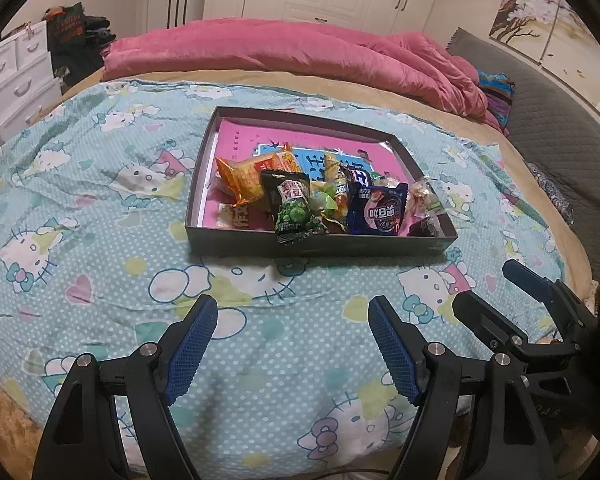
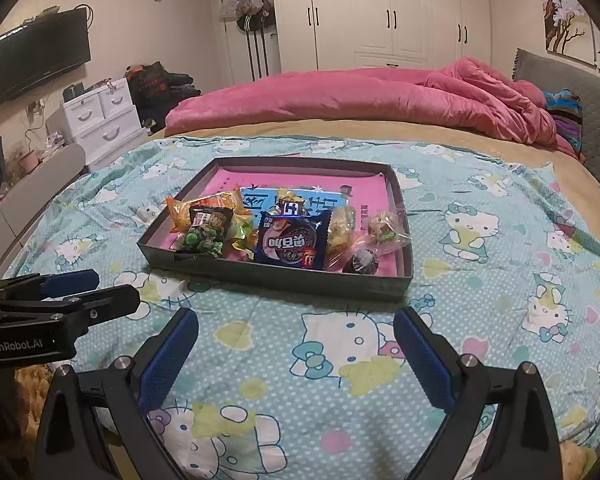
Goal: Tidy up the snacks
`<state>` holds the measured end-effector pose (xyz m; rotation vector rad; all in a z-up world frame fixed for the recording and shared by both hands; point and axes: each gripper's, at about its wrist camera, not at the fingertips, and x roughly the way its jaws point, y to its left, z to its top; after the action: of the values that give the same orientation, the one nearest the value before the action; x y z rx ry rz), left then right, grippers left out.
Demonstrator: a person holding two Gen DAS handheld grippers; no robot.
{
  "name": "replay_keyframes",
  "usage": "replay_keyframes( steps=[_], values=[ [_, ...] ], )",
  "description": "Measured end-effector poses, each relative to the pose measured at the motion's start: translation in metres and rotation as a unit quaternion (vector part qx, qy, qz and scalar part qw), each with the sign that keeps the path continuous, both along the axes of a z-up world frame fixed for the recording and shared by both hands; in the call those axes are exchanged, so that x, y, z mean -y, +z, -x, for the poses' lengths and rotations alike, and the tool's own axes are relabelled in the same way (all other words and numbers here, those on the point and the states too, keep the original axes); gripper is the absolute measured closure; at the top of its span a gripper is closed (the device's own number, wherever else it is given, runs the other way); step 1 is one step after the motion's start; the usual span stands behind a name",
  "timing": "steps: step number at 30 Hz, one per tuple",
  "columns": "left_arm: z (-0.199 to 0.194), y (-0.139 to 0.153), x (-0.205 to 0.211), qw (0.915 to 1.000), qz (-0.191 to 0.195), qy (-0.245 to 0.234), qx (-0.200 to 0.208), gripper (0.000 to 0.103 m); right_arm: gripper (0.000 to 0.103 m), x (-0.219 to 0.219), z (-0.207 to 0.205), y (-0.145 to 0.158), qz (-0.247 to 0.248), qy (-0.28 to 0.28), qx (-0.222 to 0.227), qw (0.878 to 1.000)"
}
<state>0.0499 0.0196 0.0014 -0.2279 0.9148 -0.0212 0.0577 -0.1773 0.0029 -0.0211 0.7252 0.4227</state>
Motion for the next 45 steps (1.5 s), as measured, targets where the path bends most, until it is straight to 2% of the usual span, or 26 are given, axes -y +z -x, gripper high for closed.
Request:
replay_keyframes(
  steps=[17, 34, 41, 45],
  values=[
    [0.0021, 0.0060, 0.0016, 0.9999, -0.004, 0.002, 0.012, 0.024, 0.004, 0.0030, -0.0010, 0.0004, 0.001, -0.011, 0.000, 1.000],
    [0.0004, 0.0018, 0.0015, 1.0000, 0.001, 0.007, -0.002, 0.024, 0.004, 0.0030, -0.0013, -0.0004, 0.003, -0.011, 0.001, 1.000],
    [0.0010, 0.0033, 0.0024, 0.9997, -0.014, 0.021, 0.000, 0.024, 0.004, 0.0033, -0.0018, -0.0002, 0.004, -0.013, 0.001, 1.000],
    [0.0008, 0.0026, -0.0023, 0.9994, 0.000, 0.034, -0.001, 0.024, 0.004, 0.0038, -0.0021, -0.0004, 0.005, -0.014, 0.002, 1.000]
  ],
)
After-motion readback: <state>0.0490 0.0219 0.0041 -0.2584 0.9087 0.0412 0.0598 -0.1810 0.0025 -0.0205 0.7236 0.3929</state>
